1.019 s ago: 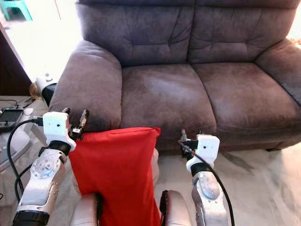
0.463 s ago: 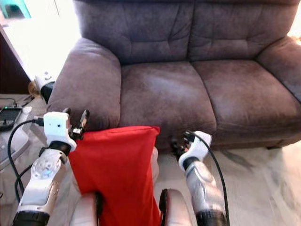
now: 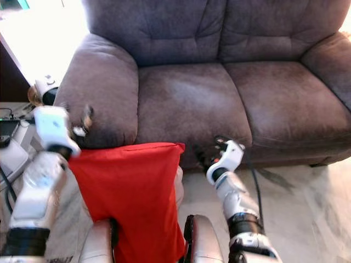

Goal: Move the pillow to the sofa from floor

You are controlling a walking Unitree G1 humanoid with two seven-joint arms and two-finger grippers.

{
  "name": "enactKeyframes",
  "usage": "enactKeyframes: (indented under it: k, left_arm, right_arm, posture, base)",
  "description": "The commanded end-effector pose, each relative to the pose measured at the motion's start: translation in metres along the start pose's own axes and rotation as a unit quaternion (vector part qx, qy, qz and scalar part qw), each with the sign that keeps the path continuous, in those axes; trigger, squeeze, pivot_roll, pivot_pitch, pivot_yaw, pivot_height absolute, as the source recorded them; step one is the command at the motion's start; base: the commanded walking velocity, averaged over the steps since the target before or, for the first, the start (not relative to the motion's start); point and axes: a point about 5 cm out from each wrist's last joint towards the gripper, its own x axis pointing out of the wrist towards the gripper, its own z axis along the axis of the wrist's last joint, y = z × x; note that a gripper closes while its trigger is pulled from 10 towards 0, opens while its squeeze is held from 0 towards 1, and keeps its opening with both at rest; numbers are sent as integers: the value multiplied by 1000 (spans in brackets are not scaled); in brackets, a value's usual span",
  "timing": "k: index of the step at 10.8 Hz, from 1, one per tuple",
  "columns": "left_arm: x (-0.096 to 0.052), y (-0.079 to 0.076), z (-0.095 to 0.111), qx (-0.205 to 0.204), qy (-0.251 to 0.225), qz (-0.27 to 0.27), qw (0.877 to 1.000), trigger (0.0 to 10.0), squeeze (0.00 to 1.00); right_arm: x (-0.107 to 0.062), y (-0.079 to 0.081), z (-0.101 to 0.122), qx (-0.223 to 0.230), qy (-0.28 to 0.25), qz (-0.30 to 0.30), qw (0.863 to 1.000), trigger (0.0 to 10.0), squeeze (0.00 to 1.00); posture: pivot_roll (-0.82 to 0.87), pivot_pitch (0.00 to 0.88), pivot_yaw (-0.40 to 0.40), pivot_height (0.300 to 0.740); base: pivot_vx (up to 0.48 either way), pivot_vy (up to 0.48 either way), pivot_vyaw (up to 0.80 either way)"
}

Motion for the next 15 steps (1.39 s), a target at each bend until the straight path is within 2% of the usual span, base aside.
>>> enactKeyframes:
  k: [1, 3, 5, 6, 9, 10, 12, 15]
  left_arm:
    - [0, 0, 3, -2, 0, -3, 1000, 10000, 0]
    - [-2, -1, 13, 1, -13, 1, 1000, 10000, 0]
    - [0, 2, 28, -14, -31, 7, 999, 10000, 0]
    - [1, 4, 36, -22, -45, -8, 999, 10000, 0]
    - [-16, 34, 27, 60, -8, -19, 998, 10000, 0]
    - [-20, 52, 30, 87, -2, -1, 996, 10000, 0]
    - [-26, 54, 33, 86, 1, 6, 996, 10000, 0]
    - [-26, 51, 48, 67, -23, 21, 997, 10000, 0]
  right_arm:
    - [4, 3, -1, 8, 5, 12, 1000, 10000, 0]
    - [9, 13, 2, 42, 8, 50, 998, 10000, 0]
    - [14, 19, 6, 42, 10, 66, 997, 10000, 0]
    - [17, 24, 9, 41, 8, 76, 996, 10000, 0]
    - [22, 34, 12, 39, 7, 96, 995, 10000, 0]
    - [22, 35, 13, 44, 5, 102, 994, 10000, 0]
    - [23, 39, 10, 49, 5, 114, 992, 10000, 0]
    - [27, 58, 20, 65, -17, 158, 985, 10000, 0]
  posture:
    - [137, 158, -74, 592]
    - [155, 186, -89, 592]
    - [168, 210, -97, 592]
    - [178, 243, -104, 592]
    - [188, 310, -113, 592]
    - [196, 327, -116, 592]
    - [200, 349, -124, 592]
    - [215, 380, -137, 592]
  base:
    - [0, 0, 0]
    - [0, 0, 0]
    - [0, 0, 0]
    - [0, 0, 0]
    - [0, 0, 0]
    - [0, 0, 0]
    - [0, 0, 0]
    - [0, 0, 0]
